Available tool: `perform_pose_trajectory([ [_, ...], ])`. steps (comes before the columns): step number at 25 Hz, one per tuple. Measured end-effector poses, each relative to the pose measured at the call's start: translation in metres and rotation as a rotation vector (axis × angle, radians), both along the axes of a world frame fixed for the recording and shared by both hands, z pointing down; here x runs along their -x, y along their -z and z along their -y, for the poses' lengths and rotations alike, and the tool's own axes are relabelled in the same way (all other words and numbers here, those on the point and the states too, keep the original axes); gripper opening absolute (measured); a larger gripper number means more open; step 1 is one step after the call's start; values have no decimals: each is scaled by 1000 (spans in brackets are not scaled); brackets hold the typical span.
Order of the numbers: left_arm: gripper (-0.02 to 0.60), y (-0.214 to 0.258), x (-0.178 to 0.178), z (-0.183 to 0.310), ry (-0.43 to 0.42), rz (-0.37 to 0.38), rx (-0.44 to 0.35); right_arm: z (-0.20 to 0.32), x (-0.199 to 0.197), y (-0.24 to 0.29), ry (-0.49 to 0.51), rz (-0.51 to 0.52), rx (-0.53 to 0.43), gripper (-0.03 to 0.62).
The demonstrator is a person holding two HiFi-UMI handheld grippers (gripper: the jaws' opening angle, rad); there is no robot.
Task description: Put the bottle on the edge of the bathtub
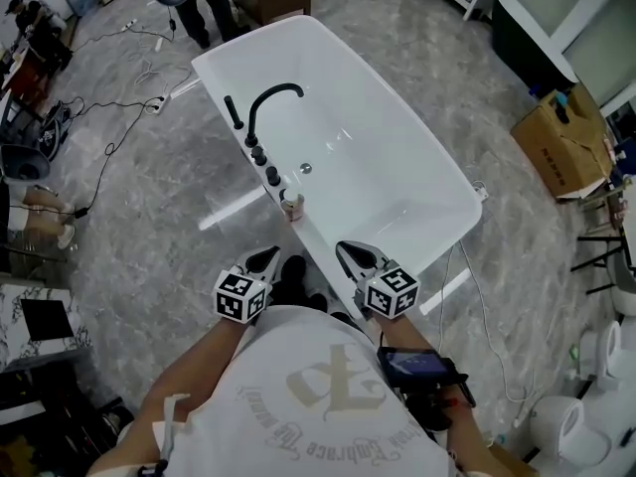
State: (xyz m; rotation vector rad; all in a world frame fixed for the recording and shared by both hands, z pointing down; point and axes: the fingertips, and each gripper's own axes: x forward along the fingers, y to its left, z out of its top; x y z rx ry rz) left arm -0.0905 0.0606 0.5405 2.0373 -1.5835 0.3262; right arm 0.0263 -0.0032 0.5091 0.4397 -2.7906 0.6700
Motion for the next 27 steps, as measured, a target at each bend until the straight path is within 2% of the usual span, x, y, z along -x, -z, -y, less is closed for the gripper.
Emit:
perform_pose_trajectory([
  [13, 11, -9, 7, -5, 1, -3, 10, -2, 7, -8, -3, -9, -9, 6],
  [19, 11, -7, -3, 4, -26, 4, 17, 4, 2, -6, -17, -5, 1, 6],
  [27, 11, -13, 13, 20, -14, -2, 41, 12, 18, -12, -11, -10, 28, 6],
])
